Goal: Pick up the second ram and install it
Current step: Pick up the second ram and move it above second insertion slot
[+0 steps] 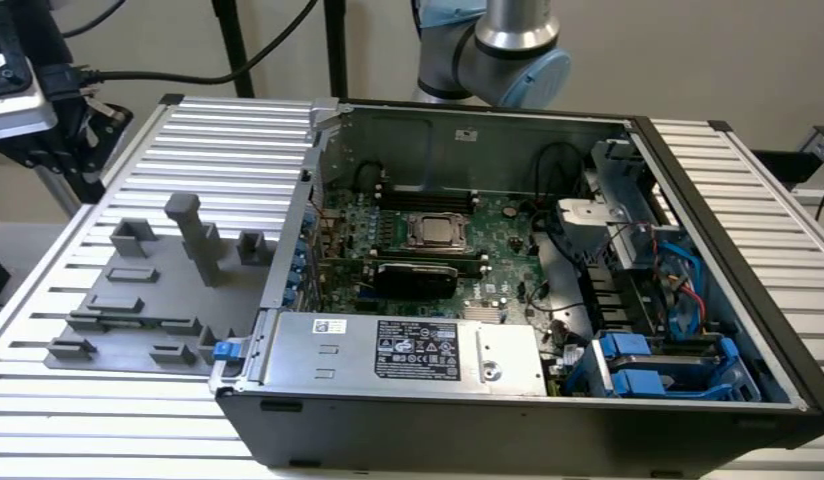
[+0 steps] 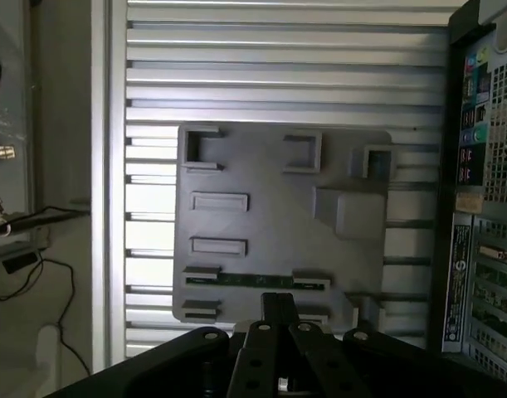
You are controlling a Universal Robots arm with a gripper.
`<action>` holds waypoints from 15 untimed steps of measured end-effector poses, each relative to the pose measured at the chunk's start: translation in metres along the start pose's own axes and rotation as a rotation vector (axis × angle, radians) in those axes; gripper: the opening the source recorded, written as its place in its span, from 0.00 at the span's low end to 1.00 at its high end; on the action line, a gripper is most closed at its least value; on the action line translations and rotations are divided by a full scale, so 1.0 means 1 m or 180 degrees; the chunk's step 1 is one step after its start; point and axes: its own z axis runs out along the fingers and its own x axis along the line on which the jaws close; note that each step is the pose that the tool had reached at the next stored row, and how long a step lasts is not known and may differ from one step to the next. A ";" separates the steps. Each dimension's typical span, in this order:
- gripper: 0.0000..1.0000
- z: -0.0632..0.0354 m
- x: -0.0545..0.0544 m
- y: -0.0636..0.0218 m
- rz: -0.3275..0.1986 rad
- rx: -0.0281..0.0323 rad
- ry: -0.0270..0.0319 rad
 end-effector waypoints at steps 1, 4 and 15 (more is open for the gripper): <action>0.11 0.0007 0.000 0.0000 -0.0058 0.0001 0.0000; 0.11 0.0026 0.000 0.0000 -0.0229 0.0003 0.0001; 0.11 0.0113 0.000 0.0000 -0.0867 0.0010 0.0004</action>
